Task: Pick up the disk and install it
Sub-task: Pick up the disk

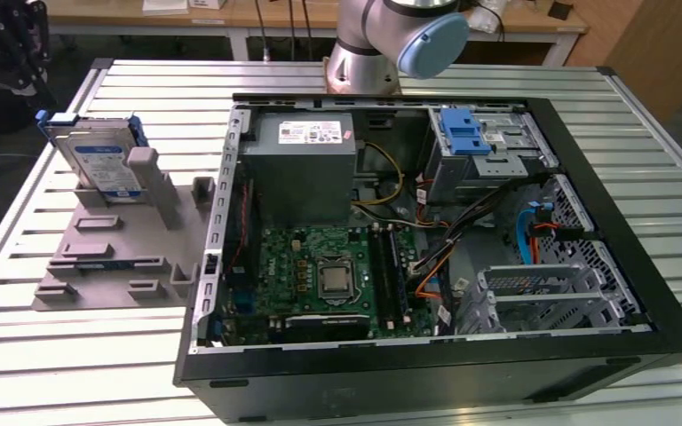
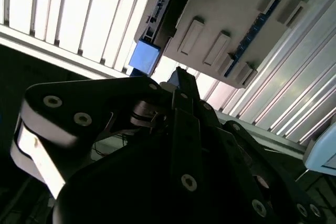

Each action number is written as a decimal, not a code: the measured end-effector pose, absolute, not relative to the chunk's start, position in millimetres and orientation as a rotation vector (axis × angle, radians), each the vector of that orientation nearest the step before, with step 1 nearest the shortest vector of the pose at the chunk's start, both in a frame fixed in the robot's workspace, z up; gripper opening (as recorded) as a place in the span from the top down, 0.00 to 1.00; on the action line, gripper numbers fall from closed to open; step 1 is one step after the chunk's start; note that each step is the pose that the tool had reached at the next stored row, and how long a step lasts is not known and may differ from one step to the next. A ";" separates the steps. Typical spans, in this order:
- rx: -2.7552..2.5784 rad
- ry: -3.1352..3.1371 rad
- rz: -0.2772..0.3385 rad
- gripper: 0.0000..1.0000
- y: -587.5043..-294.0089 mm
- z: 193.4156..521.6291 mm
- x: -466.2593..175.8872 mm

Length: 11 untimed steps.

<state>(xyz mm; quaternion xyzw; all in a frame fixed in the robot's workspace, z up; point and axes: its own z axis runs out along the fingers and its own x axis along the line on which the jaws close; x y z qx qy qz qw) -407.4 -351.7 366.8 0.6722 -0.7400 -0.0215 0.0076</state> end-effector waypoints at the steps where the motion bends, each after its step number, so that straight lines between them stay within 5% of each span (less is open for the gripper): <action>1: 2.120 -2.296 -0.067 0.89 -351.7 366.5 -407.4; 11: 2.215 -2.213 -0.055 0.89 -348.4 362.7 -407.5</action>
